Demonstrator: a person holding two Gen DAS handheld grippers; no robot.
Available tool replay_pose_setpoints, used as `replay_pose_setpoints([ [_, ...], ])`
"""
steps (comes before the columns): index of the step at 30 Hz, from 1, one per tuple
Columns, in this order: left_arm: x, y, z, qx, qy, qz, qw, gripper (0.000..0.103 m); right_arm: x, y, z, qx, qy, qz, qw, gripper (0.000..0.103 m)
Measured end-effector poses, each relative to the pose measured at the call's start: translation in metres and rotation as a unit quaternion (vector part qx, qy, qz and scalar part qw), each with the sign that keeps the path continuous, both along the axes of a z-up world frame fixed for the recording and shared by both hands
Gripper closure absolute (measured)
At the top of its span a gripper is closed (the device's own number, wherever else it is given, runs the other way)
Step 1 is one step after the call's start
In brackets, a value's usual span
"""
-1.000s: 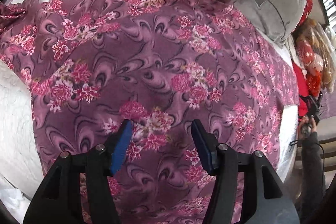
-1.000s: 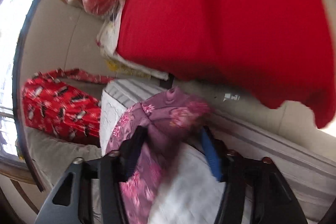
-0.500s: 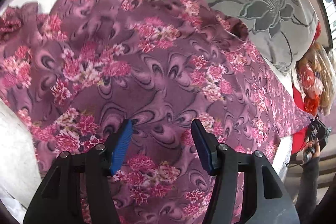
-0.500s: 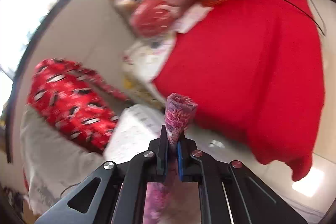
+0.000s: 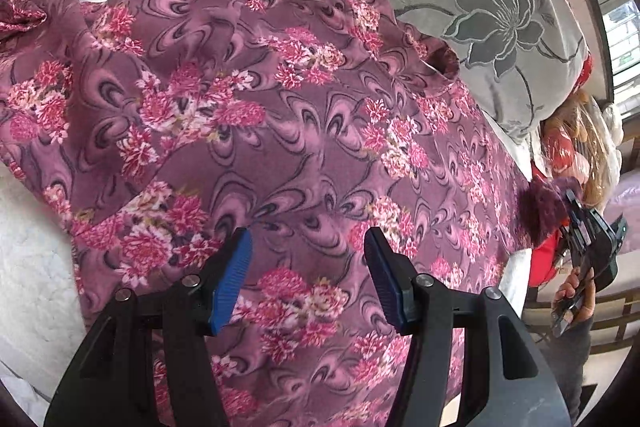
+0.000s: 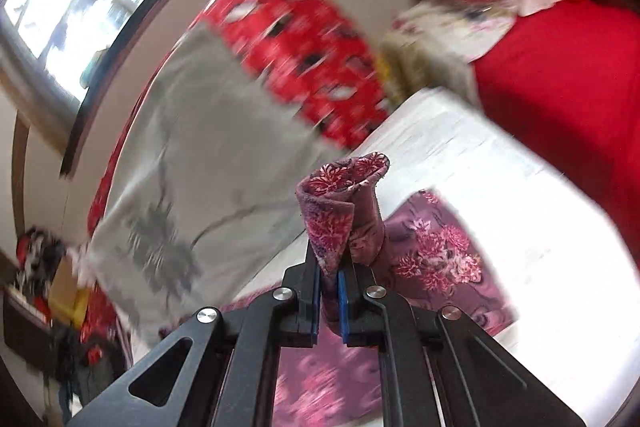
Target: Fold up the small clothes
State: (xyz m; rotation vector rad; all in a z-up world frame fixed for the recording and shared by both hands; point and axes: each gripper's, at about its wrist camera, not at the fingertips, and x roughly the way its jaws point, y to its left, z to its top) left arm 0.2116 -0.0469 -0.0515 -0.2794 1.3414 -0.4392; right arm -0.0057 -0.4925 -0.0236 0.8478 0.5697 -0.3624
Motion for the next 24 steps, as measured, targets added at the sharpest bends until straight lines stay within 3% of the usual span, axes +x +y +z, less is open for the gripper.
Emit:
replay_pose_setpoints([
  [12, 0.006, 0.027, 0.018, -0.013, -0.006, -0.014, 0.9998, 0.046, 0.076, 0.166, -0.005, 0.004, 0.019, 0.137, 0.990, 0.096],
  [24, 0.009, 0.064, 0.026, -0.023, -0.014, 0.000, 0.9996, 0.046, 0.135, 0.323, -0.008, -0.009, 0.029, 0.271, 0.962, 0.096],
])
